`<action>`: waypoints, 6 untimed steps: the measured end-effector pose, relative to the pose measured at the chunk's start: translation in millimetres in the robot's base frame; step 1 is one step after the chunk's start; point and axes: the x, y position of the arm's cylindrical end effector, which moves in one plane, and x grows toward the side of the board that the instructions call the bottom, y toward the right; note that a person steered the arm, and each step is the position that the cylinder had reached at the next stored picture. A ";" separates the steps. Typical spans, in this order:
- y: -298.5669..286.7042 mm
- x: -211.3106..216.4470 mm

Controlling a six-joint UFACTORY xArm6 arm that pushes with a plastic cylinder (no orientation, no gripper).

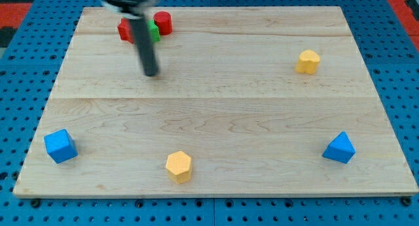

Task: Push the yellow hexagon towards the blue cube

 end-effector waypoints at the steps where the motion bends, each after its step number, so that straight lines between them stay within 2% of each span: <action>1: 74.0 70.5; 2: 136.1 150.1; 3: 118.7 215.5; 5: -0.1 203.1; 6: -12.9 203.1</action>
